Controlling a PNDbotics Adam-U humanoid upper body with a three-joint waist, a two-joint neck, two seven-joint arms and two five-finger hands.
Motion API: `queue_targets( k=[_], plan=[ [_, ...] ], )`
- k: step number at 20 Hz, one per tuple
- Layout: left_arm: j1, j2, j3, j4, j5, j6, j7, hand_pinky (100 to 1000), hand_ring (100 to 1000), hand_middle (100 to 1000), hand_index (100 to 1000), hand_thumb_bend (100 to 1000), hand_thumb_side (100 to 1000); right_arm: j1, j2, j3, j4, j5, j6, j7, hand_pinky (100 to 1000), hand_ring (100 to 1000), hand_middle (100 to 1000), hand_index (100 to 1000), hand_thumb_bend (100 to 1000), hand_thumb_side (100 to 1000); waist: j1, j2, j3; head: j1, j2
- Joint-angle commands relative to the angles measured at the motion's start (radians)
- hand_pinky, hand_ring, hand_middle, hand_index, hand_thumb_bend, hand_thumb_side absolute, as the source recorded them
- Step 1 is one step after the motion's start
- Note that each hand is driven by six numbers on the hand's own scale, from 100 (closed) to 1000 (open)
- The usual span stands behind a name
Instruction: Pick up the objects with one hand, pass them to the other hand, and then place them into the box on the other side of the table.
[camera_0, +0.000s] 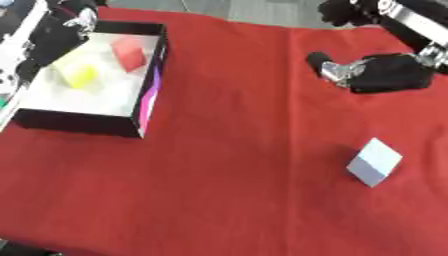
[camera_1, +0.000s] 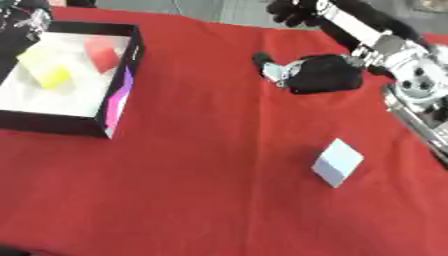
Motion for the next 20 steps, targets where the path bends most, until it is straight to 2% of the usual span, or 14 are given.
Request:
queue_targets(
  k=[1,5,10,15,16,17,18,20],
  plan=[
    [-0.004,0.053,0.0,-0.009,0.053,-0.01,0.024,802,748,691,782,100,833,-0.017,-0.095,0.0,-0.055,-0.015,0.033,0.052,925,881,822,898,398,402,-0.012,-0.03,-0.003,0.002,-0.002],
    [0.001,0.071,-0.02,0.001,0.116,-0.017,0.038,804,752,694,782,100,837,0.005,-0.163,-0.002,-0.06,-0.008,0.091,0.115,922,885,818,902,413,456,-0.011,-0.03,-0.008,0.003,0.002],
    [0.005,0.096,-0.04,0.009,0.194,-0.024,0.061,805,754,695,781,100,836,0.005,-0.202,0.002,-0.061,0.019,0.169,0.193,915,881,808,900,416,518,-0.009,-0.032,-0.016,0.001,0.01],
    [0.011,0.112,-0.049,0.009,0.273,-0.031,0.093,804,754,693,779,100,835,-0.01,-0.199,0.007,-0.062,0.043,0.248,0.268,910,875,800,897,378,565,-0.009,-0.034,-0.026,-0.002,0.017],
    [0.012,0.115,-0.051,0.008,0.288,-0.032,0.1,804,753,692,779,100,837,-0.011,-0.197,0.01,-0.062,0.046,0.263,0.278,908,873,797,895,370,581,-0.01,-0.034,-0.028,-0.004,0.019],
    [0.013,0.118,-0.052,0.008,0.303,-0.033,0.106,804,753,692,779,100,838,-0.009,-0.197,0.013,-0.062,0.048,0.278,0.285,907,873,795,895,372,559,-0.011,-0.035,-0.03,-0.007,0.021],
    [0.013,0.12,-0.053,0.007,0.315,-0.034,0.111,804,753,691,779,100,838,-0.006,-0.196,0.017,-0.062,0.049,0.293,0.289,908,873,796,896,372,594,-0.012,-0.035,-0.031,-0.01,0.023],
    [0.014,0.121,-0.055,0.006,0.331,-0.034,0.121,804,752,690,778,100,836,0.001,-0.192,0.023,-0.062,0.05,0.325,0.292,901,866,787,892,374,579,-0.015,-0.035,-0.033,-0.018,0.028]
  ],
)
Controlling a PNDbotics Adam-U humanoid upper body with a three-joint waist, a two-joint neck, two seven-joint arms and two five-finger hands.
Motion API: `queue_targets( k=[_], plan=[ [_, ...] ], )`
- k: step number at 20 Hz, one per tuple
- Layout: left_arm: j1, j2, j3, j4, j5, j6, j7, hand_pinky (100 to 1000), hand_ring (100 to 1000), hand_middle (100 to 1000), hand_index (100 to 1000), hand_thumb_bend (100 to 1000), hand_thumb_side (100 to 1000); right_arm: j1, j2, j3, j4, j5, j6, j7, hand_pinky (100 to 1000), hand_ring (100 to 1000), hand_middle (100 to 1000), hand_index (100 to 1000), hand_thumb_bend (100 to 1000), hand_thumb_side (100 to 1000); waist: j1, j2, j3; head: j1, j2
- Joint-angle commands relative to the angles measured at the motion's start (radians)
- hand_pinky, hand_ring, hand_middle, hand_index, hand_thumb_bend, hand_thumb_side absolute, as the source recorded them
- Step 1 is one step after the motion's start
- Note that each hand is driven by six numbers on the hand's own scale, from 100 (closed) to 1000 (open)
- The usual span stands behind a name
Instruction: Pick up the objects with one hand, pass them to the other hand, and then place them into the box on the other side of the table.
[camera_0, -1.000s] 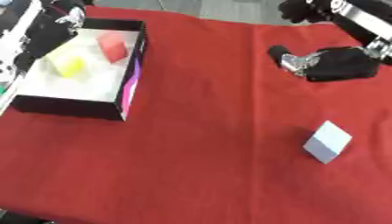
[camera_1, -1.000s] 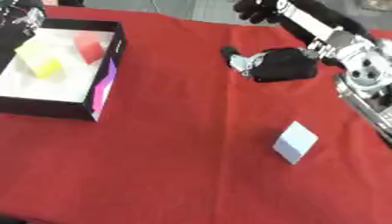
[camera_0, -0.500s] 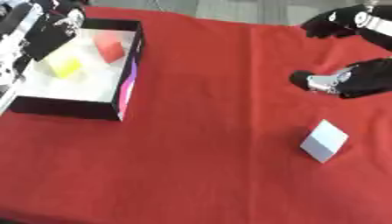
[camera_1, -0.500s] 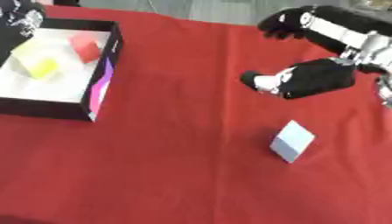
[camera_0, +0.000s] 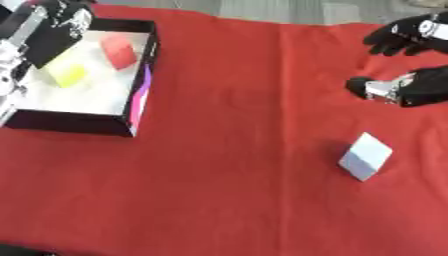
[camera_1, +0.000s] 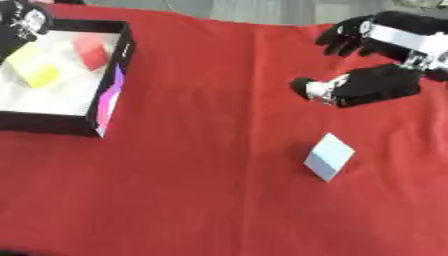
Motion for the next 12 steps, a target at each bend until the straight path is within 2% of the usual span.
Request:
queue_targets(
  k=[1,5,12],
  plan=[
    [-0.007,0.043,0.006,-0.011,0.027,-0.002,0.019,804,752,689,778,100,836,-0.009,-0.016,-0.005,-0.014,0.003,0.067,0.018,896,858,778,885,408,528,-0.014,-0.036,-0.004,-0.012,0.012],
    [-0.005,0.041,0.005,-0.011,0.033,-0.001,0.026,805,751,686,776,100,838,-0.004,-0.005,0.006,-0.014,-0.04,0.123,-0.01,896,852,769,878,476,472,-0.018,-0.038,-0.013,-0.024,0.02],
    [-0.007,0.043,-0.002,-0.01,0.031,0.001,0.023,804,751,684,775,100,836,0.041,-0.007,0.027,-0.014,-0.057,0.135,-0.02,897,854,770,877,539,461,-0.024,-0.042,-0.019,-0.041,0.025]
  ],
)
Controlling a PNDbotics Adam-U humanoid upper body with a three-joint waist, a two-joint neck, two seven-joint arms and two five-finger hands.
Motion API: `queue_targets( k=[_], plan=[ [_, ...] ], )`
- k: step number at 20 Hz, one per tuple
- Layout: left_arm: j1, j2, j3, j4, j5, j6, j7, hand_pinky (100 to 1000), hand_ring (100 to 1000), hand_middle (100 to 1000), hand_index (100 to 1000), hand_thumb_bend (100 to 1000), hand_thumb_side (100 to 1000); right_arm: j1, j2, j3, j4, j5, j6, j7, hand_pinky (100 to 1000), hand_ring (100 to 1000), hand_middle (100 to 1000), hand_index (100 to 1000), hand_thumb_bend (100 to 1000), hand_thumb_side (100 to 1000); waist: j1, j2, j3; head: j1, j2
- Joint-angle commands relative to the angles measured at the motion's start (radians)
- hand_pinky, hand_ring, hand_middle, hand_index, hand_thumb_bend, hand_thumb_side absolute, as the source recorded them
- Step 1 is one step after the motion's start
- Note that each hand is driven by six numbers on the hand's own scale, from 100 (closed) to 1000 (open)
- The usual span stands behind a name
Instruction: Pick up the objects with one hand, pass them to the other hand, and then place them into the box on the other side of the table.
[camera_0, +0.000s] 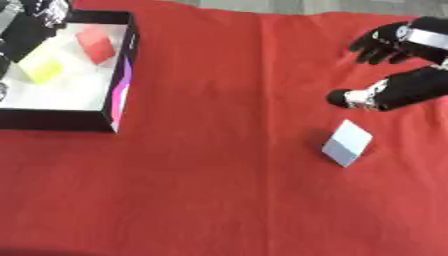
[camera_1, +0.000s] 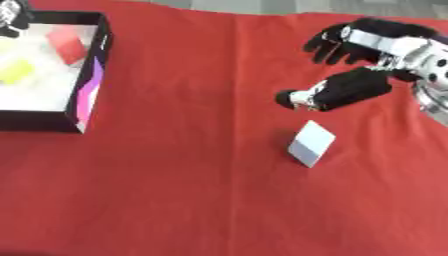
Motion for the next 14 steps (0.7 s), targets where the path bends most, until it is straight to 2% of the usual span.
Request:
queue_targets(
  k=[1,9,14],
  plan=[
    [-0.01,0.037,0.006,-0.01,0.001,0.001,0.002,804,750,683,774,100,837,0.009,-0.017,-0.007,-0.013,0.003,0.054,0.048,898,855,771,878,541,465,-0.01,-0.04,-0.001,-0.007,0.008],
    [-0.011,0.034,0.002,-0.009,0.0,0.003,-0.001,804,750,681,773,100,840,0.084,-0.001,-0.013,-0.013,0.019,0.054,0.061,900,861,776,882,530,485,-0.012,-0.039,-0.003,-0.011,0.007],
    [-0.011,0.031,0.002,-0.008,0.0,0.004,-0.002,803,748,679,772,100,840,0.123,0.006,-0.02,-0.007,0.037,0.054,0.056,903,862,775,882,556,478,-0.01,-0.038,-0.001,-0.015,0.007]
  ],
)
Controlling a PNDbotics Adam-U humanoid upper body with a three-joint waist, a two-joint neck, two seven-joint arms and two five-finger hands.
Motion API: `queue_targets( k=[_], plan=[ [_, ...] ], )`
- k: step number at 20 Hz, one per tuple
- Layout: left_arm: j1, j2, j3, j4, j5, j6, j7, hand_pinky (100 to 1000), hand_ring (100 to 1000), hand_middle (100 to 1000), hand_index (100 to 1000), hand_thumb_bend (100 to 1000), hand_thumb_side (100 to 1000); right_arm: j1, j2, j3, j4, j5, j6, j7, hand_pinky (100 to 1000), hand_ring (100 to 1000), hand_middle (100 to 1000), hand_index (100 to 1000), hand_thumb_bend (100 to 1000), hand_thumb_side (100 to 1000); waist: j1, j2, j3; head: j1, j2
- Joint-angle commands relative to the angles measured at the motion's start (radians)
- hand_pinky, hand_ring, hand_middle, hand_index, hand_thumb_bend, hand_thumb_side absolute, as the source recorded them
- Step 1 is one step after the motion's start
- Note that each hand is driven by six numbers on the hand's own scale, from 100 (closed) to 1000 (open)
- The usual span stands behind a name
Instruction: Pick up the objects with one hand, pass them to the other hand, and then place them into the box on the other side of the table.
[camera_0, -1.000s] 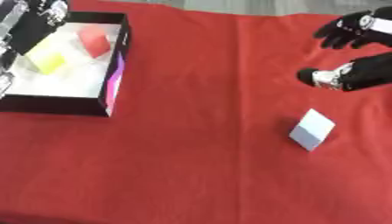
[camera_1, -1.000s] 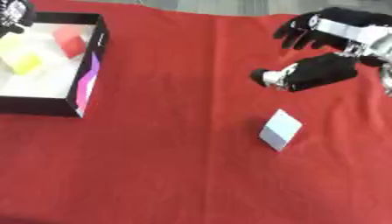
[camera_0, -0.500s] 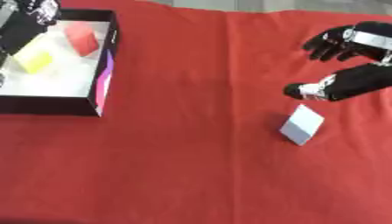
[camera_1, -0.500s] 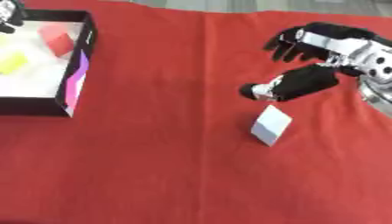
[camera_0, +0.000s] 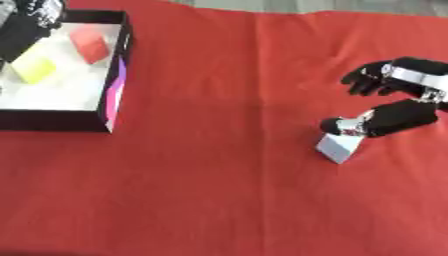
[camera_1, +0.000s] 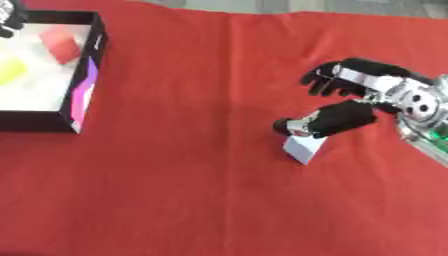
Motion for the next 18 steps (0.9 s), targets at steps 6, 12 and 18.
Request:
queue_targets(
  k=[6,12,18],
  plan=[
    [-0.012,0.028,0.006,-0.009,-0.001,0.002,0.0,803,748,677,772,100,838,0.031,-0.011,-0.023,0.013,0.041,0.056,0.052,910,868,781,887,581,480,-0.003,-0.031,0.004,-0.007,-0.002],
    [-0.009,0.027,0.01,-0.011,0.0,0.004,0.003,803,748,676,771,100,837,0.053,-0.011,-0.022,0.034,0.058,0.056,0.056,912,871,784,889,574,495,0.004,-0.027,0.01,-0.01,-0.001],
    [-0.008,0.027,0.011,-0.016,0.004,0.005,0.007,802,747,674,765,100,834,0.081,0.002,-0.026,0.065,0.074,0.056,0.051,919,877,790,895,586,497,0.007,-0.026,0.018,-0.013,-0.007]
  ],
)
